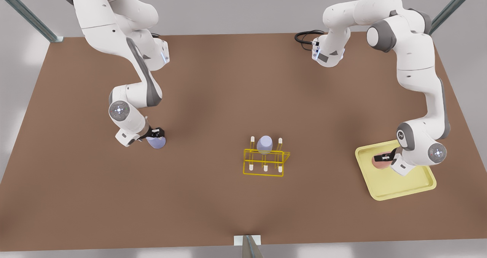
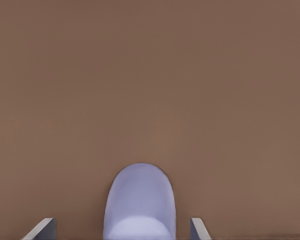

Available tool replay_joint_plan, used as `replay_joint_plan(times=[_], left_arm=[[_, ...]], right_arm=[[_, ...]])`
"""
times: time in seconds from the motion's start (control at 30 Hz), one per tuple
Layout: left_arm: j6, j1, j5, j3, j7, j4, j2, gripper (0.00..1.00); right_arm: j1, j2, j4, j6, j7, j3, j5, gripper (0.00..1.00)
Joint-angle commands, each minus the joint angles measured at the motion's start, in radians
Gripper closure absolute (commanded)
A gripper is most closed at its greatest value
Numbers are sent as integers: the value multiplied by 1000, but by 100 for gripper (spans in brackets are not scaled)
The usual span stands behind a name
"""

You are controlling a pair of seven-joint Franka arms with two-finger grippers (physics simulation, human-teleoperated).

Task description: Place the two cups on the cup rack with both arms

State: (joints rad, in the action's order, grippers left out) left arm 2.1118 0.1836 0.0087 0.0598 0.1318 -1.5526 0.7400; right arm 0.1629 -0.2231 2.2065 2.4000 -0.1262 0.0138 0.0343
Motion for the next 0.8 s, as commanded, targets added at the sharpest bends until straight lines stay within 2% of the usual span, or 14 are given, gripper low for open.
replay_joint_plan(times=[0.0,0.03,0.07,0.63,0.7,0.77], left_arm=[[57,-1,-1,0,86,-1,1,0],[57,-1,-1,0,86,-1,2,0],[54,-4,-1,0,69,-1,1,6],[80,-7,-1,0,43,8,-2,6],[80,-7,-1,0,43,8,-2,15],[80,-7,-1,0,43,8,-1,15]], right_arm=[[0,-2,7,28,-102,0,-4,0],[0,-12,12,28,-101,0,-4,0],[0,-13,25,31,-99,0,-4,0],[-8,-116,85,163,-69,2,1,0],[-8,-116,85,163,-67,2,1,0],[-10,-114,85,162,-56,2,-1,0]])
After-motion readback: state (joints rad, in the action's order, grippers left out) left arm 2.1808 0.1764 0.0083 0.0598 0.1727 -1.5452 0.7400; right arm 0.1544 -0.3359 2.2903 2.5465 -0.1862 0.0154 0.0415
